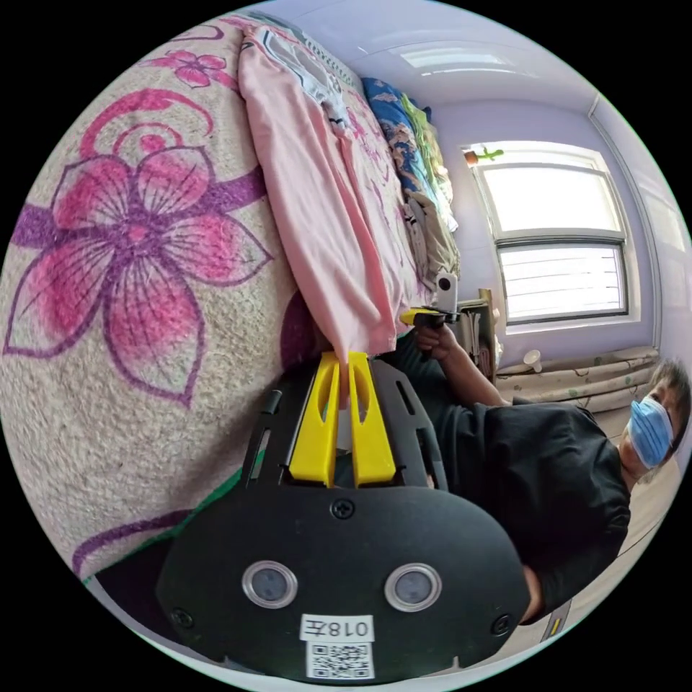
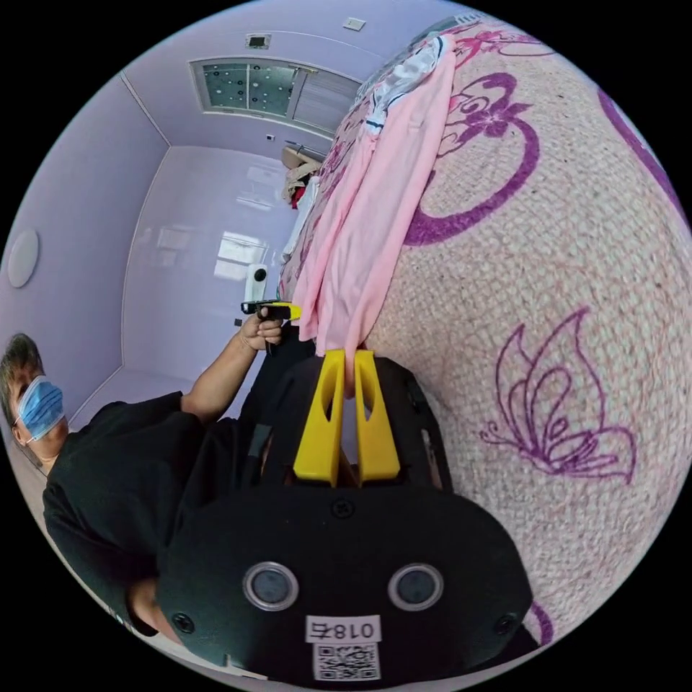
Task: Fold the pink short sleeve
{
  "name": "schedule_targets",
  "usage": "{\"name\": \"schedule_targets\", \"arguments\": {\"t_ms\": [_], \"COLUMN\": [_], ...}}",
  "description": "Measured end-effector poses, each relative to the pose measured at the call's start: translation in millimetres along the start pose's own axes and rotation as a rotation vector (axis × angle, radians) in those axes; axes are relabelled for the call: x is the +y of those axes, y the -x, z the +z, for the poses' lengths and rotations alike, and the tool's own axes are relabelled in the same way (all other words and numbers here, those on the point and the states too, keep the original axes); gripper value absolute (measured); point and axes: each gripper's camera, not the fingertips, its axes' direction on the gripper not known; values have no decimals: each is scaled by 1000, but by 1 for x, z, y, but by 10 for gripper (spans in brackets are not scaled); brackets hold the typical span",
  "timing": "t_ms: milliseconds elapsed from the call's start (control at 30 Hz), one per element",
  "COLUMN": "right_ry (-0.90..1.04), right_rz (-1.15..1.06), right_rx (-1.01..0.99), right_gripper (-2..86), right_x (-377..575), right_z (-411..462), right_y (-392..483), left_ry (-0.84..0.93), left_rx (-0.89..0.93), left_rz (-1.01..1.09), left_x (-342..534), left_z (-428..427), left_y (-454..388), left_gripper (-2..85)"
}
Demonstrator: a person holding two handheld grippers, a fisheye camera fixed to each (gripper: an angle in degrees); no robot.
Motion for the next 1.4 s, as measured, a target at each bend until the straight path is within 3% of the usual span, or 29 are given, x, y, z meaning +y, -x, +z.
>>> {"name": "schedule_targets", "arguments": {"t_ms": [233, 367, 533, 700, 867, 1000, 1167, 1267, 1400], "right_ry": [-110, -103, -1, -19, -114, -201, -218, -237, -247], "right_rz": [-156, -232, -227, -101, -125, -155, -72, 82, 151], "right_rx": [-41, -74, -103, -225, -290, -258, -158, -191, -254], "right_gripper": [118, 113, 101, 84, 61, 34, 3, 7, 24], "right_x": [-1, 5, 36, 38, -56, -190, -346, -409, -438], "right_z": [-47, -69, -82, -94, -123, -156, -159, -145, -139], "right_y": [35, 58, 86, 75, 61, 51, -4, -59, -76], "left_ry": [-133, -112, -27, -98, -207, -252, -305, -313, -345], "left_rx": [74, 92, 136, 301, 329, 326, 319, 311, 359], "left_rz": [241, 326, 314, 231, 281, 321, 166, -32, -62], "left_x": [11, 33, 84, 90, -43, -175, -354, -397, -408], "left_z": [-36, -41, -13, -3, -59, -107, -127, -110, -110], "left_y": [-57, -89, -107, -79, -43, -5, 116, 188, 215], "left_gripper": [-9, -9, -9, -9, -9, -9, -8, -7, 3]}}
